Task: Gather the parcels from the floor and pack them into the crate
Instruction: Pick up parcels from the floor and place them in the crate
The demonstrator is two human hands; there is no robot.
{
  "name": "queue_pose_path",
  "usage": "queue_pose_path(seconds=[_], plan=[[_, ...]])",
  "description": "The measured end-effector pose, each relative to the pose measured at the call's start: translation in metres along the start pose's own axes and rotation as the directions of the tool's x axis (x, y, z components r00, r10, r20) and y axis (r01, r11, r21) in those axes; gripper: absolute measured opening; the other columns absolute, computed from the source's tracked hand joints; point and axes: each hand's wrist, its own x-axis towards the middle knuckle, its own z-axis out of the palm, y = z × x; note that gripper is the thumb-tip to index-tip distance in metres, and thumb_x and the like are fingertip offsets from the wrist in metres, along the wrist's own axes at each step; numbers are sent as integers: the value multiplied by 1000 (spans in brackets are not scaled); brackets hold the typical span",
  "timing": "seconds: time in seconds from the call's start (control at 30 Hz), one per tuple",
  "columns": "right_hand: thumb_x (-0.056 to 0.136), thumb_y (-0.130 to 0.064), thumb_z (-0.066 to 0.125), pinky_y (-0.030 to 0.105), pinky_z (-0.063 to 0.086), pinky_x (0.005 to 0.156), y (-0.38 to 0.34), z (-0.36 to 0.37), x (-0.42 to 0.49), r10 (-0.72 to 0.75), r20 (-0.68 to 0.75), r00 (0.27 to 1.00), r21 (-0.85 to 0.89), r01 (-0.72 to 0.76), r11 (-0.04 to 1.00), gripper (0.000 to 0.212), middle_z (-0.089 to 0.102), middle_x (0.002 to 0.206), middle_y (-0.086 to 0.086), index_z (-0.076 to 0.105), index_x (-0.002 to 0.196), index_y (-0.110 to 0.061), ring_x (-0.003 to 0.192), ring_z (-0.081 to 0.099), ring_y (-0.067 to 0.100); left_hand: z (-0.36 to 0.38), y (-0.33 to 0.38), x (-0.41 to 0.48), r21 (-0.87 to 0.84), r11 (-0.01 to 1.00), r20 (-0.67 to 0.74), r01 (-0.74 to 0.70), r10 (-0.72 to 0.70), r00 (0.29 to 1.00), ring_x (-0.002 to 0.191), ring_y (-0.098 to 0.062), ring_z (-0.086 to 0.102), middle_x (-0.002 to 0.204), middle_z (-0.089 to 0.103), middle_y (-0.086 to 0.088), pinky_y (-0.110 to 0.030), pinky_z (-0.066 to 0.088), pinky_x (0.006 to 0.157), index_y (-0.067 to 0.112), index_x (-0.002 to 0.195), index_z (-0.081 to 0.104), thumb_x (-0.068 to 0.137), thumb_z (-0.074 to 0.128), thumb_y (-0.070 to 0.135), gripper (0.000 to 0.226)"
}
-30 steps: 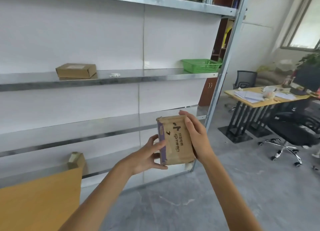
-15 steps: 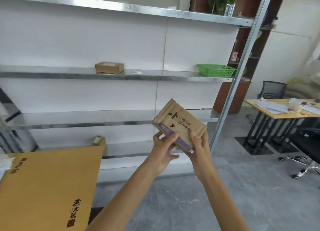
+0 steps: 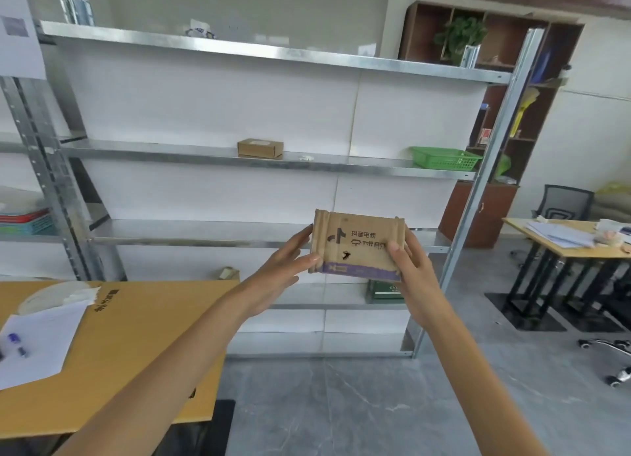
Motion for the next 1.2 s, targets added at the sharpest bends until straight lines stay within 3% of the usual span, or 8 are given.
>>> queue_pose_path(seconds=[0.2,0.47,0.77,0.9,1.0,1.13,1.2], plan=[[69,-51,67,49,43,104,-13,61,-48,7,66,998,39,-10,999,79,58,131,3,40,141,-32,120,56,21,-48,20,-90,116,993,39,-8,3,999,143,-12,24,152,29,17,-50,24,116,45,145,27,72,66,54,83],[77,-41,63,49,45,102,-6,170,-133,103,163,981,106,-121,987,70,61,128,5,40,142,-27,118,59,22,-98,17,-233,144,985,-51,92,-85,995,143,-18,25,153,31,8,-51,27,114,40,147,25,70,68,53,89],[75,-45,65,31,57,76,-15,250,-205,120,278,953,81,-147,986,67,67,119,3,44,138,-31,107,65,19,-119,24,-360,148,979,-163,138,-114,980,142,-18,27,152,32,8,-49,29,114,35,146,29,66,68,54,91],[79,-44,62,37,57,81,-18,275,-230,120,322,939,85,-155,984,62,66,119,3,45,137,-32,108,65,20,-120,30,-404,155,976,-203,156,-123,971,137,-13,34,149,36,12,-49,29,114,39,145,29,75,63,45,77],[81,-45,60,45,53,91,-19,294,-249,150,367,918,65,-186,980,60,65,122,4,44,138,-32,111,63,22,-121,33,-440,120,973,-230,198,-167,959,132,-8,41,141,42,22,-46,30,113,55,129,36,73,66,51,64],[82,-44,58,43,54,90,-25,331,-284,183,408,895,49,-221,974,58,65,121,4,45,137,-31,110,64,21,-138,31,-495,120,965,-249,231,-196,948,129,-10,46,139,48,18,-47,34,111,49,137,36,70,70,58,76],[82,-43,57,42,53,92,-31,355,-303,184,433,882,42,-224,974,58,66,120,3,45,137,-29,110,63,21,-150,30,-525,119,964,-259,237,-200,945,126,-8,50,136,51,19,-45,38,108,52,135,38,73,70,56,70]])
